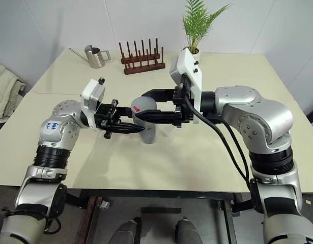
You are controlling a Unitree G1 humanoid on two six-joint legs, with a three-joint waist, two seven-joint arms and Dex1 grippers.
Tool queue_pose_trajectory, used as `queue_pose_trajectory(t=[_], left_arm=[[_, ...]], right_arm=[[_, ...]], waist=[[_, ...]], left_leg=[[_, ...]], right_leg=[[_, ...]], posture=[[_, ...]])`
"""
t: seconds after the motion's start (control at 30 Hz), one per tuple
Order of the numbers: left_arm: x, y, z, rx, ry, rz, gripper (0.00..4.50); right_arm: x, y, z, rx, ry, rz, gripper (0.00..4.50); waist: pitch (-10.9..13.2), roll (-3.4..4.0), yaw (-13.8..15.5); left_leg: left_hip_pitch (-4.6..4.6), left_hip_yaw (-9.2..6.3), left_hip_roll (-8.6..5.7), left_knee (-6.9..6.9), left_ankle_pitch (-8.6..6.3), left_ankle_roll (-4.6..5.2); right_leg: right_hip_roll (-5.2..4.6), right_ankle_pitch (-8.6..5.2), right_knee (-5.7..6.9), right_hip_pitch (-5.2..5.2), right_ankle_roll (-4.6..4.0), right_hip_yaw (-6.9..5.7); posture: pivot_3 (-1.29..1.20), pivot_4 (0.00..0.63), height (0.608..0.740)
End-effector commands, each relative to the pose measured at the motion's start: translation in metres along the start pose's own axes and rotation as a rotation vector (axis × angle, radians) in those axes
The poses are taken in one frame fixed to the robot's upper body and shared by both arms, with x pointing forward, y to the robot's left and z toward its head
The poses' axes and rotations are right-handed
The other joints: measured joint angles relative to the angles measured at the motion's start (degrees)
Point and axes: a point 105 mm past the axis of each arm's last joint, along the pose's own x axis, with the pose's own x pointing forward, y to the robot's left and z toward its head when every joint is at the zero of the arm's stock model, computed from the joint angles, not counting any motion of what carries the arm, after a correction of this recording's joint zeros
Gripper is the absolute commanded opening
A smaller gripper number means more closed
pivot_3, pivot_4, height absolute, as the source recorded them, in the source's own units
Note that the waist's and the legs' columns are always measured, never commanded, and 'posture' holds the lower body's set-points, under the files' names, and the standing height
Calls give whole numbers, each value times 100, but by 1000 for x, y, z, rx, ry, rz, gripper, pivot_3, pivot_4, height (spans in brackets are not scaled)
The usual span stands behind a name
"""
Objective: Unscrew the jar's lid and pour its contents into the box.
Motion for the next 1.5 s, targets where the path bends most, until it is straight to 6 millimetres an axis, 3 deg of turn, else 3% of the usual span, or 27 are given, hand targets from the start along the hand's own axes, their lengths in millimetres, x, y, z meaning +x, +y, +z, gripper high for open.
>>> queue_pose_trajectory(t=[0.03, 0.87, 1.5], left_arm=[[-2, -19, -21, -67, 79, -127, 1838], [-1, -16, -17, -21, 68, -63, 1838], [7, -17, -18, -13, 52, 38, 1838]], right_arm=[[-35, -23, 55, -197, -146, -192, 2552], [-48, -37, 64, -197, -195, -283, 2552], [-46, -38, 56, -161, -211, -346, 2552]], waist=[[0, 0, 0], [0, 0, -1], [-2, 6, 8]], left_leg=[[0, 0, 0, 0, 0, 0], [0, 0, 0, 0, 0, 0], [0, 0, -1, 0, 0, 0]], right_leg=[[0, 0, 0, 0, 0, 0], [0, 0, 0, 0, 0, 0], [-1, 0, 1, 0, 0, 0]], posture=[[0, 150, 740], [0, 150, 740], [0, 150, 740]])
